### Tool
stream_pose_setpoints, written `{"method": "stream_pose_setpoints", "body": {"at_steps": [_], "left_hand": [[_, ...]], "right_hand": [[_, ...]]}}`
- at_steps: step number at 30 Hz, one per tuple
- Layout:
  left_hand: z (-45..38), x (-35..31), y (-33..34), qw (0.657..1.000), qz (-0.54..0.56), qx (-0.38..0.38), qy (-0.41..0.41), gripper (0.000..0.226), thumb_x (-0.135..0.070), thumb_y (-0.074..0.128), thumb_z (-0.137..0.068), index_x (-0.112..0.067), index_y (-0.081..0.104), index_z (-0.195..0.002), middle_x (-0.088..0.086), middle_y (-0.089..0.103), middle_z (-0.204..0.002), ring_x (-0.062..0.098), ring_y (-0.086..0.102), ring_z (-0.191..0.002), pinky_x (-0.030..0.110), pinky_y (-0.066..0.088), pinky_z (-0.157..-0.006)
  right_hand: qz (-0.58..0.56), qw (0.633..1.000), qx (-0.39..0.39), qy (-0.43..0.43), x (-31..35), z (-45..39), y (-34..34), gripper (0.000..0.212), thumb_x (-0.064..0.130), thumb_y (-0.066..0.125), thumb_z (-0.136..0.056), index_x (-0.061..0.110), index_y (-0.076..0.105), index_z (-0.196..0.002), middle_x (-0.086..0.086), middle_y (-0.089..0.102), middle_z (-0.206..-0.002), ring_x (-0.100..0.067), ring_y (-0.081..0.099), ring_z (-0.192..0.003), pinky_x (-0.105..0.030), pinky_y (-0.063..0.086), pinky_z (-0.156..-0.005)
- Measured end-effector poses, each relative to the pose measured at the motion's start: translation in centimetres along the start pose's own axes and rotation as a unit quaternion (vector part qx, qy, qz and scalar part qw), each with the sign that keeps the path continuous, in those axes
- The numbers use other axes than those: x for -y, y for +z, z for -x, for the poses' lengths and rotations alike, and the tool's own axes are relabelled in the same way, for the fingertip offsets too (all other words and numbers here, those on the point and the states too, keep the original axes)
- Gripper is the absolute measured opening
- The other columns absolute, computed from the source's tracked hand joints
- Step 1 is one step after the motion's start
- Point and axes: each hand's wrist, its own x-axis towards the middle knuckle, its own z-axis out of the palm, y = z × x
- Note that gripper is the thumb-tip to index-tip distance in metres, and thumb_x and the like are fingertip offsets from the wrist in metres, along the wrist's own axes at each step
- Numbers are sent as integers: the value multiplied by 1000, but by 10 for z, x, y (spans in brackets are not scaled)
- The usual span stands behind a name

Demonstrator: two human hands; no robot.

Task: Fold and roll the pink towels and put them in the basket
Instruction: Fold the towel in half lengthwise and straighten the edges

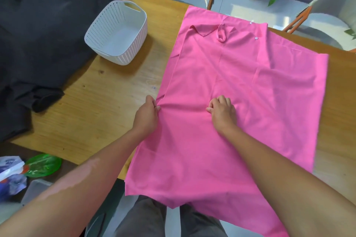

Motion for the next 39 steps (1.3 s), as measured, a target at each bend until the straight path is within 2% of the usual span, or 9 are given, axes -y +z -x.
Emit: {"method": "stream_pose_setpoints", "body": {"at_steps": [4,9,13,19,28,30,32,35,39], "left_hand": [[-1,0,0,1000,-6,1,6,16,-18,46,-104,-14,35,-94,0,51,-68,17,44,-57,32,19,-48],[-5,-1,-2,1000,-9,8,-2,13,-18,44,-105,-12,35,-97,1,51,-69,22,45,-58,39,23,-53],[-8,-2,-3,1000,-10,8,0,13,-19,43,-105,-11,35,-98,1,52,-70,23,45,-59,40,24,-54],[-9,-4,-8,999,-16,7,38,12,-21,35,-108,-14,29,-100,2,50,-67,21,42,-54,38,19,-50],[-12,-15,-9,999,-12,-22,-37,14,-23,38,-106,-9,35,-108,9,55,-81,32,51,-70,40,27,-55],[-2,-20,-5,987,-144,-64,5,27,-19,49,-99,-3,44,-121,17,55,-110,38,52,-97,48,40,-75],[16,-24,2,967,-216,-85,102,40,-22,59,-90,-5,50,-126,19,49,-128,39,47,-112,51,37,-90],[45,-31,22,919,-256,23,301,45,-31,58,-91,-10,53,-130,17,46,-140,38,44,-127,48,32,-100],[55,-36,51,867,-311,144,361,64,-50,51,-99,-16,37,-153,14,24,-164,35,19,-152,50,23,-118]], "right_hand": [[37,999,3,-16,1,1,-2,19,32,57,-97,15,61,-104,-6,55,-110,-27,48,-111,-39,37,-89],[-23,999,-40,-10,5,9,-4,29,30,69,-90,12,60,-111,-9,55,-114,-31,50,-109,-43,40,-93],[-35,998,-45,-16,4,8,-2,14,26,66,-92,12,63,-96,-7,54,-107,-30,50,-104,-41,39,-89],[-35,995,-91,-28,10,2,-18,13,24,65,-93,12,62,-96,-8,54,-104,-31,50,-101,-41,38,-85],[-31,994,-79,-70,20,-17,-40,18,28,61,-96,10,61,-101,-9,60,-104,-31,52,-104,-40,38,-88],[-47,996,-47,-58,17,-18,-42,19,28,62,-96,11,60,-105,-8,61,-107,-29,51,-107,-40,39,-90],[-48,997,-34,-41,9,-17,-45,22,28,62,-96,12,59,-111,-7,61,-113,-28,50,-112,-41,40,-95],[-17,999,-24,-22,-13,-6,-51,30,30,60,-97,12,58,-122,-8,58,-123,-28,47,-120,-42,39,-101],[1,1000,-15,6,-42,3,-50,37,34,55,-100,14,55,-131,-8,55,-131,-29,46,-125,-42,37,-105]]}}
